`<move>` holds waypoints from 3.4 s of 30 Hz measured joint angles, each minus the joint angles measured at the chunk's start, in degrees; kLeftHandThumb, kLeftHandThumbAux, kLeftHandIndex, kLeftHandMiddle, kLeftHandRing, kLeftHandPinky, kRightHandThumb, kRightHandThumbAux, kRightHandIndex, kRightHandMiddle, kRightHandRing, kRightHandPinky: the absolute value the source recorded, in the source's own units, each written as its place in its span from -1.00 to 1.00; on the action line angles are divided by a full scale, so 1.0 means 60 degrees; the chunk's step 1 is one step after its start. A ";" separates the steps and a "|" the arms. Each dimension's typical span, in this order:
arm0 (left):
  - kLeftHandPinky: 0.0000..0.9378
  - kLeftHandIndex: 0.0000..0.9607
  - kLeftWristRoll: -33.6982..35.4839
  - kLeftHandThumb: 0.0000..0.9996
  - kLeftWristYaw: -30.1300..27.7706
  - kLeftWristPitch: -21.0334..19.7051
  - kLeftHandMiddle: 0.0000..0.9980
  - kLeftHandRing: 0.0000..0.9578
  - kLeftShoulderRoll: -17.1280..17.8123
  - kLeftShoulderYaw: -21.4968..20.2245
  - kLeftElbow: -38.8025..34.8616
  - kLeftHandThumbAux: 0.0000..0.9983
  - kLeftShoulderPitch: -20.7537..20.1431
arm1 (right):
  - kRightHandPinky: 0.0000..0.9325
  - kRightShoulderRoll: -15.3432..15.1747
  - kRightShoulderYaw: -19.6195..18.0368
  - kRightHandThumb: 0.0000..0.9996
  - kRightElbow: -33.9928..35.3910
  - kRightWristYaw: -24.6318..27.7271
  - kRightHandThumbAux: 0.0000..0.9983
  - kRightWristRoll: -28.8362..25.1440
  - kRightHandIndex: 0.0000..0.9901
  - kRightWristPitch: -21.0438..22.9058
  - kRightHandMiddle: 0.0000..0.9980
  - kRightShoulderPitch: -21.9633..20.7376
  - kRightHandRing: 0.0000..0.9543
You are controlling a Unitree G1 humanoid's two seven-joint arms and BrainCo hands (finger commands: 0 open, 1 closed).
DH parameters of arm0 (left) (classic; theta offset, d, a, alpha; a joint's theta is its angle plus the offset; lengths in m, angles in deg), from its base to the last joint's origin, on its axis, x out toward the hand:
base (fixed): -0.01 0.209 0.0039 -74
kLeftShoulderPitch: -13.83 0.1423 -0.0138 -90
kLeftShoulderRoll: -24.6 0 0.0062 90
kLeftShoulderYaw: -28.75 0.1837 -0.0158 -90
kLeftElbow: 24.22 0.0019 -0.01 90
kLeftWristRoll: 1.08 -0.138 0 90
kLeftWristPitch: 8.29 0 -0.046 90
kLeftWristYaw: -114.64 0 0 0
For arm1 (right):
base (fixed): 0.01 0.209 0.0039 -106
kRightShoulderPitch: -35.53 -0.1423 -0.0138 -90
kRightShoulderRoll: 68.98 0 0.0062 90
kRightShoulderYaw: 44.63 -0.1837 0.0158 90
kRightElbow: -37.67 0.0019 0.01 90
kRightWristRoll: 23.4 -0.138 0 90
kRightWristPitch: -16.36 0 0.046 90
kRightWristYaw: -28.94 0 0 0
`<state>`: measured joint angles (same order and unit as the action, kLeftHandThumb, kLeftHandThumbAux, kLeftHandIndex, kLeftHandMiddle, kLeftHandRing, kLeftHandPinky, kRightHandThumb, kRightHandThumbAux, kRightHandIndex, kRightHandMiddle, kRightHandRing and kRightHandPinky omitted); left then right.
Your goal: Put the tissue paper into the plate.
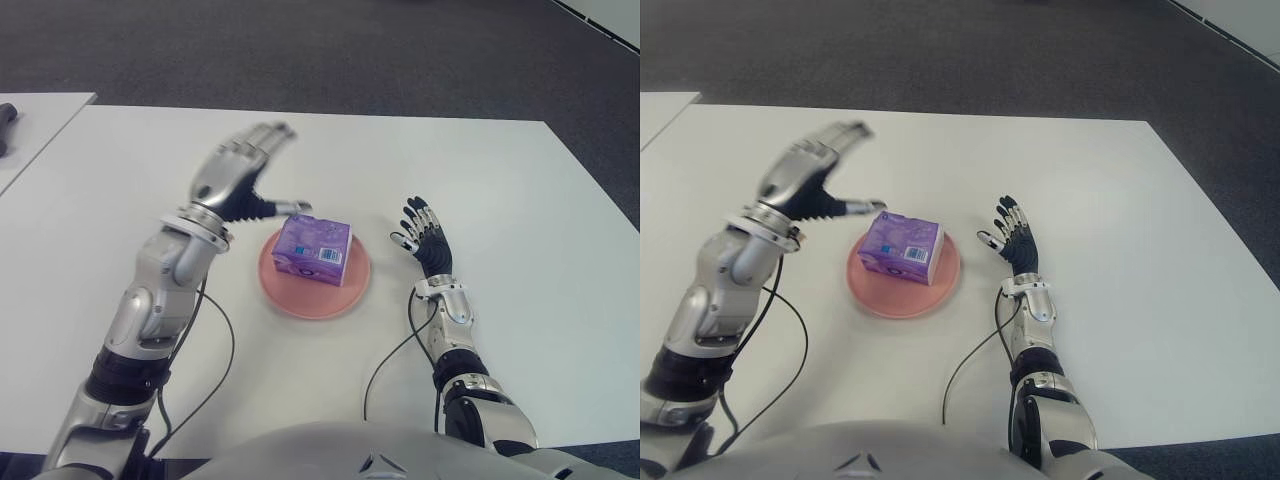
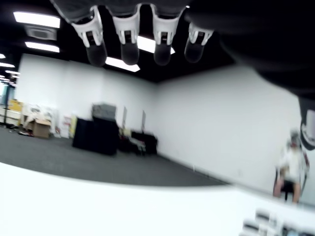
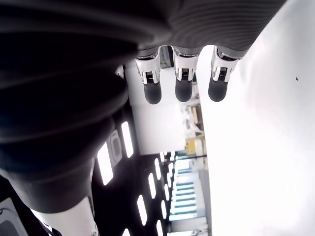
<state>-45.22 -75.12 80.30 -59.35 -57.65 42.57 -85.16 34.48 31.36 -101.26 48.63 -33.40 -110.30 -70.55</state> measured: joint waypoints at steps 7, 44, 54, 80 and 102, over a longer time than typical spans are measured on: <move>-0.90 -1.00 0.1466 -1.00 0.0464 -0.0243 -1.00 -1.00 -0.0830 -0.0563 0.0115 -0.09 -0.0212 | -0.85 -0.0017 -0.0004 -0.93 -0.0033 -0.0015 0.67 0.0001 -0.91 -0.0008 -0.96 0.0000 -0.97; -1.00 -1.00 0.4721 -1.00 0.5284 0.1565 -1.00 -1.00 -0.2002 -0.2556 0.8781 0.05 -0.3281 | -0.85 0.0013 0.0016 -0.93 -0.0140 -0.0101 0.67 0.0015 -0.91 -0.0069 -0.96 -0.0147 -0.97; -1.00 -1.00 0.4968 -1.00 0.5159 0.3347 -1.00 -1.00 -0.2069 -0.1917 0.9869 0.01 -0.2993 | -0.85 -0.0007 0.0003 -0.93 -0.0144 -0.0074 0.67 0.0013 -0.91 -0.0071 -0.96 -0.0130 -0.97; -1.00 -1.00 0.5470 -1.00 0.4813 0.5164 -1.00 -1.00 -0.3152 -0.1131 1.1834 0.03 -0.2274 | -0.85 -0.0026 0.0014 -0.93 -0.0013 -0.0040 0.67 0.0012 -0.91 -0.0040 -0.96 -0.0045 -0.97; -1.00 -1.00 0.5010 -1.00 0.4584 0.4747 -1.00 -1.00 -0.3333 -0.0256 0.8406 -0.11 0.0882 | -0.85 0.0006 0.0054 -0.93 0.0357 0.0008 0.67 0.0008 -0.91 -0.0001 -0.96 0.0191 -0.97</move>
<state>-15.16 -47.61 108.78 -79.35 -59.19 93.00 -79.88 34.51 31.68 -99.12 48.68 -33.35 -110.30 -69.40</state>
